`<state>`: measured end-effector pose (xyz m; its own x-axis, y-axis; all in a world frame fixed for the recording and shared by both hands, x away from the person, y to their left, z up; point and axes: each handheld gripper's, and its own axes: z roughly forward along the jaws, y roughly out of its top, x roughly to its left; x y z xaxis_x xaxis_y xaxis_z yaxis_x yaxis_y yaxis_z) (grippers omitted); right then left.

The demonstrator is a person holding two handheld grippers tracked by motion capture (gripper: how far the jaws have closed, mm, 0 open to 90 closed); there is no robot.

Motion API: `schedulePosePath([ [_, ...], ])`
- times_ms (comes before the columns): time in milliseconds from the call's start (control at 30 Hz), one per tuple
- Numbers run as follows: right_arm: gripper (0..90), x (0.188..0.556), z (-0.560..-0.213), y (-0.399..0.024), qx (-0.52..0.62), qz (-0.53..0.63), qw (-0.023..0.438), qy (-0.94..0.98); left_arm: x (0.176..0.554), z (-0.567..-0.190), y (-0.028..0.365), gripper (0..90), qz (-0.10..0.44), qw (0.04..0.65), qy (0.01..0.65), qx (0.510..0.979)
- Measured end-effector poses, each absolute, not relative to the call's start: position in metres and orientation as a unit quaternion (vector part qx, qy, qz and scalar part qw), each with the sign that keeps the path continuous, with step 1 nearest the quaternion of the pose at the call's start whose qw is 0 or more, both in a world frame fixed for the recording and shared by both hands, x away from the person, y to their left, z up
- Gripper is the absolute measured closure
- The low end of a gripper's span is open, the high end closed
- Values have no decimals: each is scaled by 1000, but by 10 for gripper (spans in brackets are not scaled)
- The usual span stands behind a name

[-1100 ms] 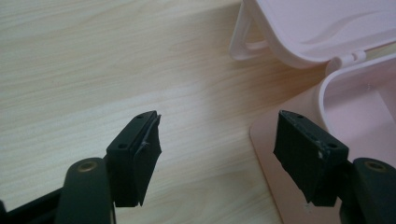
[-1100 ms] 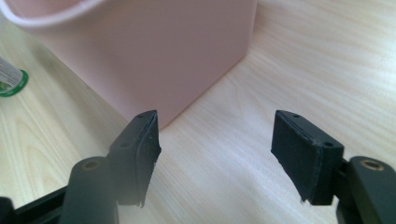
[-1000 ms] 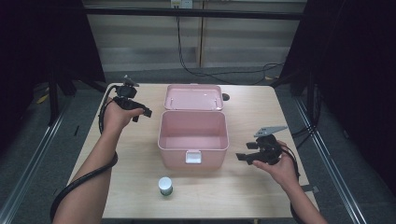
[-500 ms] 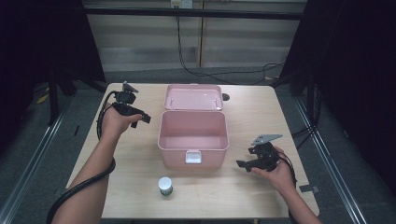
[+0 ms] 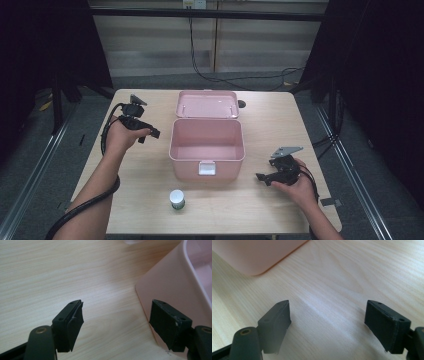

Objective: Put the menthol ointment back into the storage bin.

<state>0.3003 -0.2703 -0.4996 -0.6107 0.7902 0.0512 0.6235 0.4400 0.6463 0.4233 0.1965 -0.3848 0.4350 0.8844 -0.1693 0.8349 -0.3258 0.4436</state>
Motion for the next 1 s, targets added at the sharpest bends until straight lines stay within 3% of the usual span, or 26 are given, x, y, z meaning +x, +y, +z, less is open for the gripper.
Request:
schedulePosePath([
  [367, 142, 299, -505, -270, 412, 325, 143, 839, 410, -388, 197, 262, 47, 242, 518, 819],
  [1000, 131, 292, -511, -274, 407, 355, 159, 827, 393, -401, 197, 258, 31, 244, 501, 830],
])
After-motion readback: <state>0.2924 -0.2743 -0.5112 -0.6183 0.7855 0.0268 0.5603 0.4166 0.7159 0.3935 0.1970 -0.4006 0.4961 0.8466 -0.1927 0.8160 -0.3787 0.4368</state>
